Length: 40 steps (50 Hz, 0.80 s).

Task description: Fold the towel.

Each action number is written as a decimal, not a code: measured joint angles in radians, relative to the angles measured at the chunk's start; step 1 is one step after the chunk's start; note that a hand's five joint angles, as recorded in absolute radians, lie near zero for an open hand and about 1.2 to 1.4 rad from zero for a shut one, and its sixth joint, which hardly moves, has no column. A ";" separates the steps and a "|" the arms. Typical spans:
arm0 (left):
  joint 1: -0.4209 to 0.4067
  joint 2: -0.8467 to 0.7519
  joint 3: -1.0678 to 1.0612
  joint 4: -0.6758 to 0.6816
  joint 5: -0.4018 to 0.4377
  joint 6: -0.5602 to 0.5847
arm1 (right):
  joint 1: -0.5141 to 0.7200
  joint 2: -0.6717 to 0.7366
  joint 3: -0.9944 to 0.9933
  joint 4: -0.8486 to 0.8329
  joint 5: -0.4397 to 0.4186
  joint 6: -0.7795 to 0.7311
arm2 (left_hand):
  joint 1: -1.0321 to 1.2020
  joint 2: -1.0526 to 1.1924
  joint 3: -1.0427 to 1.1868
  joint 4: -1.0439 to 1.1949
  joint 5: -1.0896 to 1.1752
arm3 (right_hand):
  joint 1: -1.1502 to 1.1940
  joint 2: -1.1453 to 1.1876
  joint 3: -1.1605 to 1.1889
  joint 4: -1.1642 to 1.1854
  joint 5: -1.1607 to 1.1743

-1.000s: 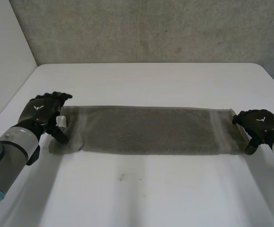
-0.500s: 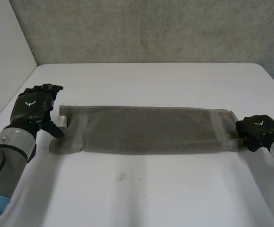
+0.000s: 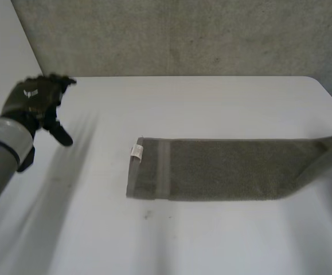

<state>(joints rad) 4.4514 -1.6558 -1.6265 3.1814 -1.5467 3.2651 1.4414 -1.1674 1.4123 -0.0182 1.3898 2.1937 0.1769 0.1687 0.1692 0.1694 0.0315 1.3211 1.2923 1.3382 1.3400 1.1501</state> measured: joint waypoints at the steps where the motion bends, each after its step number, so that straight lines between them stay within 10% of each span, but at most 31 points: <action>1: -0.006 -0.001 0.036 -0.023 -0.001 -0.001 | 0.044 -0.006 -0.017 0.004 0.001 0.007 | 0.000 0.000 0.000 0.000 0.000 | 0.000 0.000 0.000 0.000 0.000; 20: -0.145 -0.061 0.415 -0.174 -0.050 -0.079 | 0.910 0.272 -0.233 -0.027 0.012 0.008 | 0.000 0.000 0.000 0.000 0.000 | 0.000 0.015 0.000 0.000 0.000; 35: -0.147 -0.094 0.386 -0.172 -0.052 -0.083 | 1.010 0.378 -0.232 -0.033 -0.013 -0.024 | 0.000 0.000 0.000 0.000 0.000 | -0.024 -0.008 -0.034 -0.030 -0.025; 40: -0.147 -0.098 0.382 -0.172 -0.051 -0.081 | 0.990 0.279 -0.154 -0.029 -0.034 -0.002 | 0.000 0.000 0.000 0.000 0.000 | -0.694 -0.679 -0.703 -0.708 -0.701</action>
<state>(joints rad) 4.3043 -1.7535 -1.2442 3.0099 -1.5975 3.1841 2.4312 -0.8887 1.2580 -0.0476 1.3555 2.1919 0.1769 0.1683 0.1691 0.1692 0.0316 0.6269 0.6132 0.6357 0.6315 0.4489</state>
